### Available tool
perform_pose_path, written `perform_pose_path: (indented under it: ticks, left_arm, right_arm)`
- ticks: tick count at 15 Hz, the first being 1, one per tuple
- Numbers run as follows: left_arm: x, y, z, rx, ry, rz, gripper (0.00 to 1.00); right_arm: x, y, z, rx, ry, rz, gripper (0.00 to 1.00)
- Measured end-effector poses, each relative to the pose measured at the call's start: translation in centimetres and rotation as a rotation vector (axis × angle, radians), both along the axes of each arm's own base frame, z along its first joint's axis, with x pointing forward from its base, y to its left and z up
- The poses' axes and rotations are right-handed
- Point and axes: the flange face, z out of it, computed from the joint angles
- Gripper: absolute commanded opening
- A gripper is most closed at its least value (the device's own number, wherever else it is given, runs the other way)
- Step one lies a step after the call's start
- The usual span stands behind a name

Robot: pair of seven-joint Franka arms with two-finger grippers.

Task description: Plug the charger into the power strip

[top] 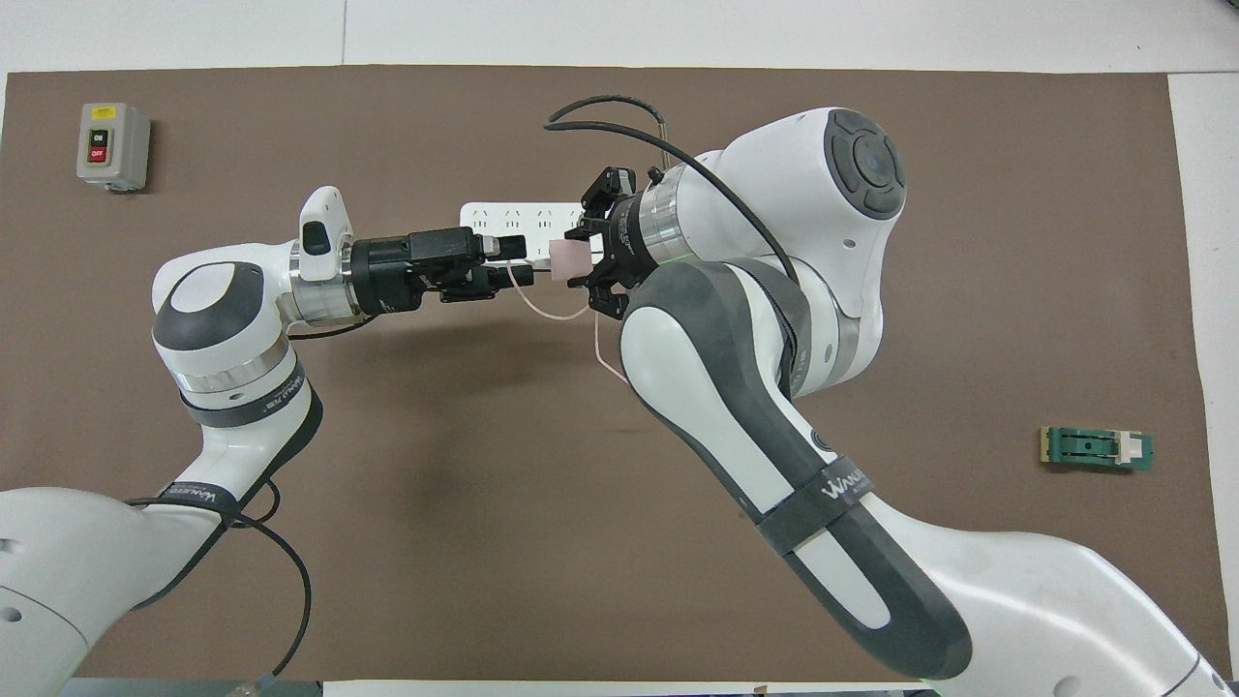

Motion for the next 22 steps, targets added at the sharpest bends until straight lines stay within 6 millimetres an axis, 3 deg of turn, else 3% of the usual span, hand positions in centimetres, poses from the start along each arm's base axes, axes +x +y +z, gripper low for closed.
perform_pose_path:
  ticks: [6, 11, 22]
  left_arm:
    - [-0.5, -2.6, -0.3, 0.017, 0.008, 0.029, 0.83]
    - [-0.5, -2.5, -0.4, 0.025, 0.001, 0.037, 0.68]
    - [-0.6, -2.6, -0.5, 0.011, 0.007, 0.038, 0.65]
  right_arm:
    - [-0.2, 0.3, -0.1, -0.038, 0.010, -0.022, 0.00]
    - [-0.4, 0.5, -0.1, -0.036, 0.010, -0.018, 0.00]
    - [-0.9, 1.4, -0.1, -0.036, 0.011, -0.006, 0.00]
